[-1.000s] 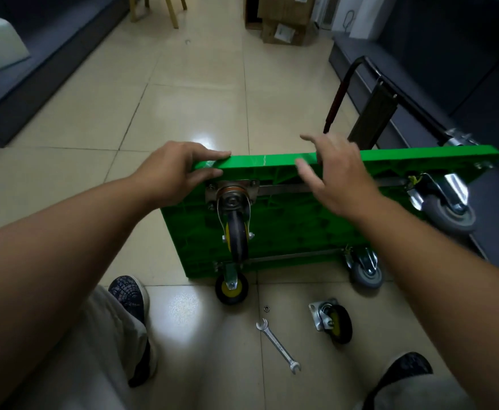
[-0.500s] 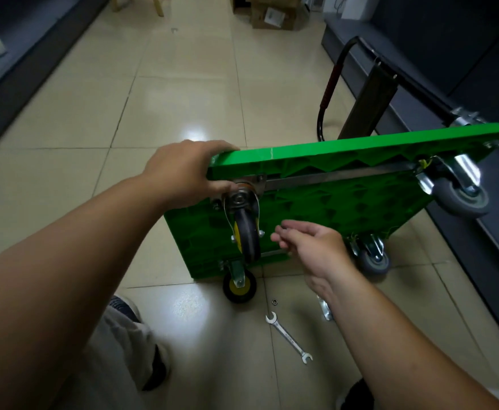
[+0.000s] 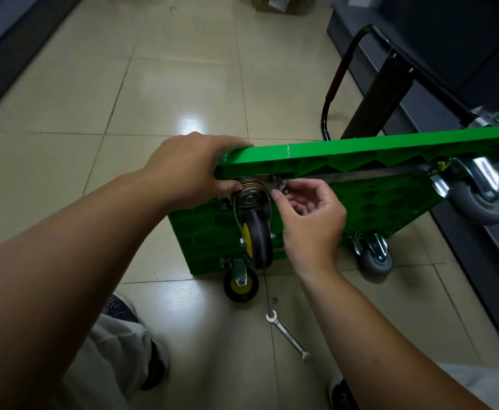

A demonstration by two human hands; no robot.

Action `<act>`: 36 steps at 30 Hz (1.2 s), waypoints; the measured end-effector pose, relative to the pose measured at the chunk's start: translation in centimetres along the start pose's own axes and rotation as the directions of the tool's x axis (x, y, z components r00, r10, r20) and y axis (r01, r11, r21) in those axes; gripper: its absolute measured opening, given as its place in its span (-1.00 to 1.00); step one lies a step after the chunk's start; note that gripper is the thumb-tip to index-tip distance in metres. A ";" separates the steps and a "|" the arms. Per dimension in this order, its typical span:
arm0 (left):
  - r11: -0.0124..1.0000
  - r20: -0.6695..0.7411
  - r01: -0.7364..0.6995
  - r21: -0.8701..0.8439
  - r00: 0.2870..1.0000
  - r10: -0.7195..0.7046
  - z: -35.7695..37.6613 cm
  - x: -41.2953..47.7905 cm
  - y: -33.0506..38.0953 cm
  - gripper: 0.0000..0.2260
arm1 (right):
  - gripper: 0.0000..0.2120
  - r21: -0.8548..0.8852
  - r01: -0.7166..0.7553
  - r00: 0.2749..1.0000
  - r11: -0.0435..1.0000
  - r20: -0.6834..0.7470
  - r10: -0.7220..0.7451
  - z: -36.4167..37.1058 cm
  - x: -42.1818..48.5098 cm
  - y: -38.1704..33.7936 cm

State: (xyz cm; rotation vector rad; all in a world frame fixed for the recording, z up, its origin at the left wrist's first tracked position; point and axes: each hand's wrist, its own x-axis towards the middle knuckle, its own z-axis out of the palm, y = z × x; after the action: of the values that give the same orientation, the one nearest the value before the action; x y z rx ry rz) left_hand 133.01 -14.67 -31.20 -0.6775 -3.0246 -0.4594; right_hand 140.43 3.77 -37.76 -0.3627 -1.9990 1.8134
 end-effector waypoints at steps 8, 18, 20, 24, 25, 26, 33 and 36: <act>0.999 -0.023 -0.031 0.034 0.999 0.032 0.1 -0.4 0.1 -0.34 | -0.75 0.060 -0.019 1.000 0.998 -0.014 0.020 0.4 0.4 0.1; 0.999 -0.024 -0.023 0.024 0.999 0.023 0.2 -0.2 -0.1 -0.34 | -0.85 0.371 -0.202 0.978 0.906 0.036 0.204 0.4 0.8 0.4; 0.999 -0.020 -0.021 0.024 1.000 0.022 0.2 -0.3 -0.1 -0.34 | -0.83 0.483 -0.280 0.957 0.830 0.076 0.279 0.2 1.0 0.5; 0.999 -0.015 -0.024 0.021 1.000 0.024 0.1 -0.3 -0.1 -0.34 | -0.81 0.553 -0.296 0.952 0.778 0.109 0.285 -0.5 1.3 0.7; 0.999 -0.015 -0.023 0.022 1.000 0.023 0.1 -0.3 -0.1 -0.34 | -0.80 0.544 -0.291 0.954 0.787 0.108 0.278 -0.6 1.3 0.8; 1.000 -0.015 -0.022 0.021 1.000 0.022 0.1 -0.3 -0.1 -0.35 | -0.78 0.529 -0.284 0.957 0.799 0.104 0.271 -0.6 1.3 0.8; 1.000 -0.015 -0.009 0.009 1.000 0.009 0.0 -0.3 0.1 -0.36 | -0.74 0.352 -0.165 0.986 0.921 0.046 0.159 -0.6 1.1 0.9; 1.000 -0.018 -0.013 0.013 1.000 0.013 0.0 -0.4 0.0 -0.36 | -0.76 0.313 -0.150 0.988 0.938 0.017 0.152 -0.5 1.0 1.0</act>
State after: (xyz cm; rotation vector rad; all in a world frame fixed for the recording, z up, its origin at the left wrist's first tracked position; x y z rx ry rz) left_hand 133.36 -14.78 -31.17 -0.6883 -3.0013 -0.4433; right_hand 139.67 4.75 -38.56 -0.4320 -1.6765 2.1807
